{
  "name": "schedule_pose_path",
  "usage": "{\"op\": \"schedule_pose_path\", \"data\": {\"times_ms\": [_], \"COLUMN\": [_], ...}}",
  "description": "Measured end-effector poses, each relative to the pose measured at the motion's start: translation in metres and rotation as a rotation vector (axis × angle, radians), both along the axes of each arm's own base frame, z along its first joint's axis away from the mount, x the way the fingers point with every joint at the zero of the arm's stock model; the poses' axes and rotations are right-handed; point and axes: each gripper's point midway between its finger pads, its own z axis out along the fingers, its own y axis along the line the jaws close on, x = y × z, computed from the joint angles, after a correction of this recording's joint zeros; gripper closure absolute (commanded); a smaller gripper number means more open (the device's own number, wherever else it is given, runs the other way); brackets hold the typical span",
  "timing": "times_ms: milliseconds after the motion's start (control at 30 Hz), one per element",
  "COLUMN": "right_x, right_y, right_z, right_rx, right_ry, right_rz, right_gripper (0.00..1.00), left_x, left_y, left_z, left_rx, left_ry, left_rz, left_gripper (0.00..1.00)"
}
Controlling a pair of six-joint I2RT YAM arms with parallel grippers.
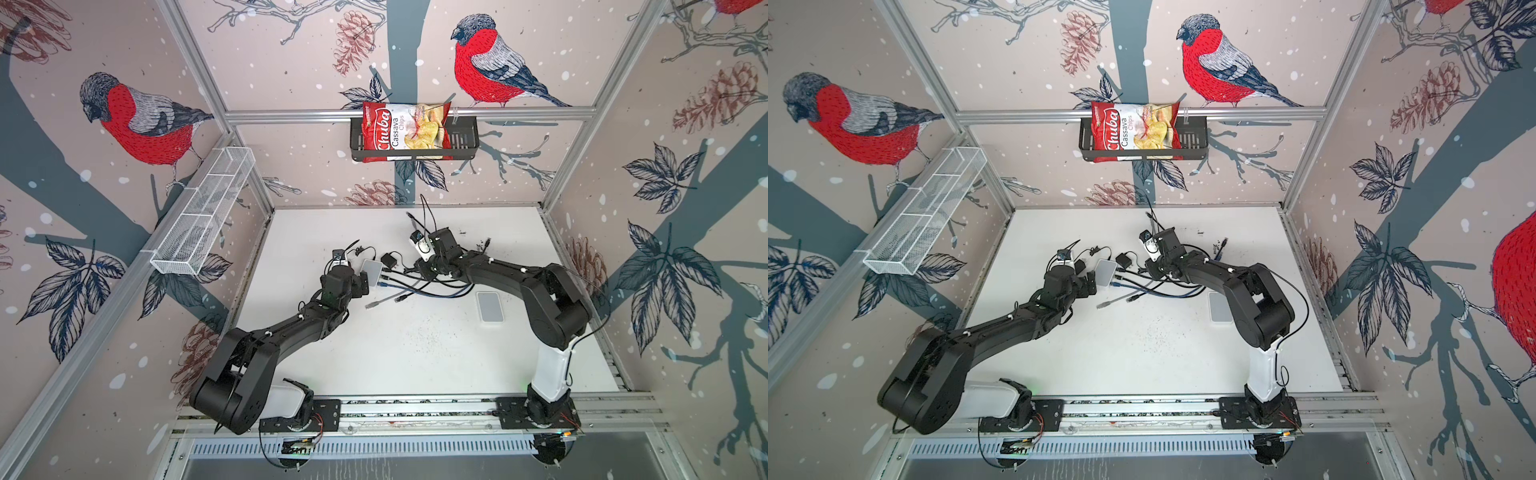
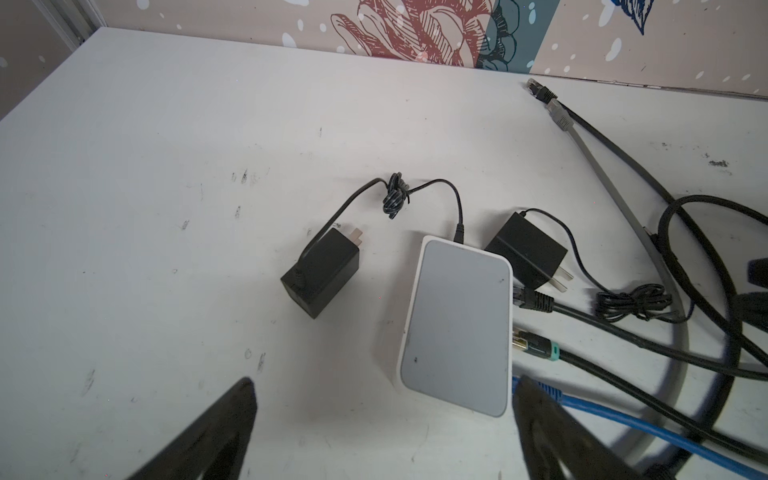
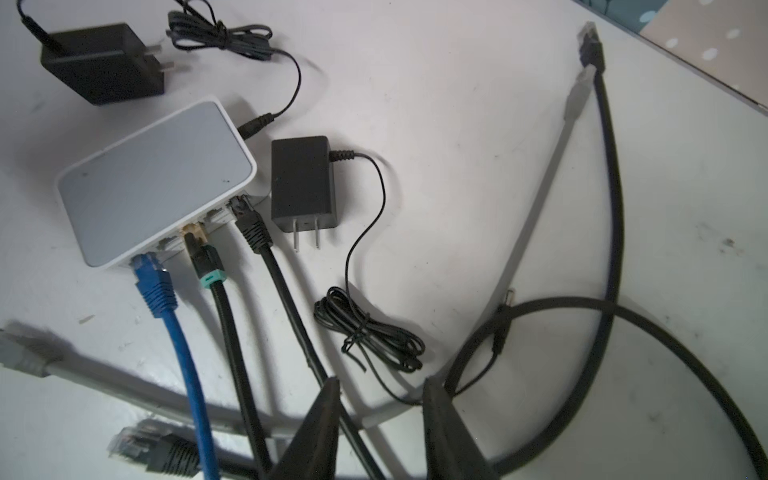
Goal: Insert the plug into the switch port
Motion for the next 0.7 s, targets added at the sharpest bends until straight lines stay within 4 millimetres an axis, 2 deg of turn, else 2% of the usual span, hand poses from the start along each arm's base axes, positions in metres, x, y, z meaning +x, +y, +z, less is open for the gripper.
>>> {"op": "schedule_pose_path", "data": {"times_ms": [133, 267, 500, 700], "right_x": [0.002, -0.003, -0.004, 0.006], "right_y": [0.004, 0.005, 0.008, 0.013], "right_z": [-0.017, -0.032, -0.043, -0.052], "right_rx": [-0.062, -0.104, -0.130, -0.137], "right_ry": [0.015, 0.046, 0.064, 0.060], "right_rz": [0.063, 0.115, 0.157, 0.150], "right_gripper": [0.64, 0.63, 0.64, 0.72], "left_x": [-0.002, -0.003, -0.007, -0.012], "left_y": [0.002, 0.007, 0.024, 0.027], "left_z": [0.004, 0.016, 0.039, 0.045], "left_rx": [-0.008, -0.030, -0.093, -0.119], "left_ry": [-0.012, -0.045, -0.129, -0.149], "left_rz": [0.004, 0.019, 0.054, 0.051], "left_gripper": [0.05, 0.04, 0.04, 0.04]}}
